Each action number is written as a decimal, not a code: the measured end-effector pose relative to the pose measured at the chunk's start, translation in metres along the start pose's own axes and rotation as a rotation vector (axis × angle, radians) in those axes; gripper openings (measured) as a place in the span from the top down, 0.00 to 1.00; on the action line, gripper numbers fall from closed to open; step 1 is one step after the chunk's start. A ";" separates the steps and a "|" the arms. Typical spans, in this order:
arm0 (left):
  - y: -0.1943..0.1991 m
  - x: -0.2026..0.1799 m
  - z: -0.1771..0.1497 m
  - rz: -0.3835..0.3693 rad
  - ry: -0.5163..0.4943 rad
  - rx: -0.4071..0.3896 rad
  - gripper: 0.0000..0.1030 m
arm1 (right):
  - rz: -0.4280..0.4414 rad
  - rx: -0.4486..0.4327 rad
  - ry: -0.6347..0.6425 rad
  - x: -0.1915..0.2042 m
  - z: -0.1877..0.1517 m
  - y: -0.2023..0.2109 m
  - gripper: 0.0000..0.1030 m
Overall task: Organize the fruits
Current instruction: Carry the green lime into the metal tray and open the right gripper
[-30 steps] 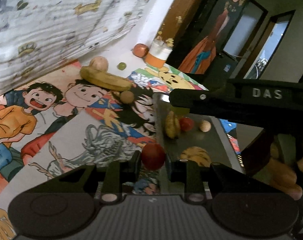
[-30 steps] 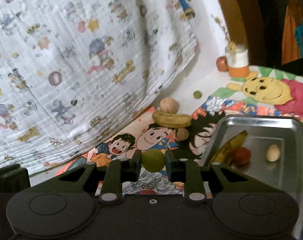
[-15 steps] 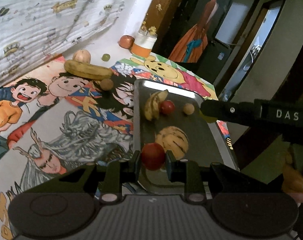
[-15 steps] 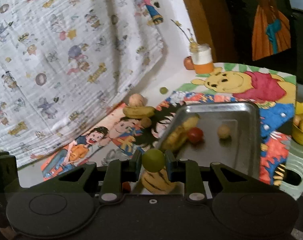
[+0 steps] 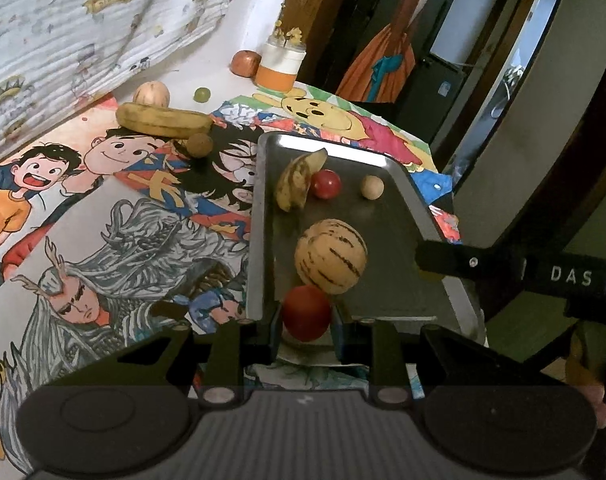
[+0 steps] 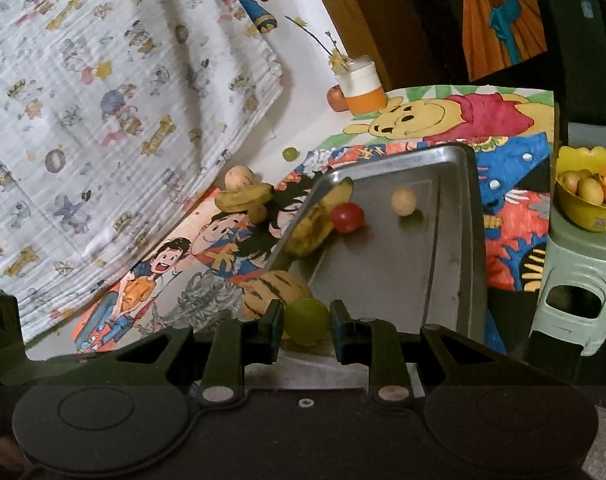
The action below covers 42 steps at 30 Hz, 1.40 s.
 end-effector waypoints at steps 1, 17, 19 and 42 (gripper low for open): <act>-0.001 -0.001 0.000 0.003 -0.005 0.001 0.73 | -0.010 -0.003 0.014 0.000 -0.002 -0.001 0.74; -0.015 0.000 0.001 0.029 -0.025 0.010 0.72 | -0.108 -0.013 0.044 -0.013 -0.029 -0.007 0.74; -0.016 -0.001 0.000 0.027 -0.025 0.014 0.72 | -0.113 -0.012 0.028 -0.016 -0.031 -0.007 0.74; -0.004 0.002 0.003 0.026 0.013 0.005 0.50 | -0.138 -0.058 0.059 -0.013 -0.034 0.003 0.40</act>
Point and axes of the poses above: each gripper's, at about its wrist camera, not at the fingertips, and y roughly against the way its jaws point, x to its left, z to its top, the point moved 7 cm from there along -y, roughly the way its jaws point, and after that the axes turned 11 degrees about -x, right-handed, at the moved point
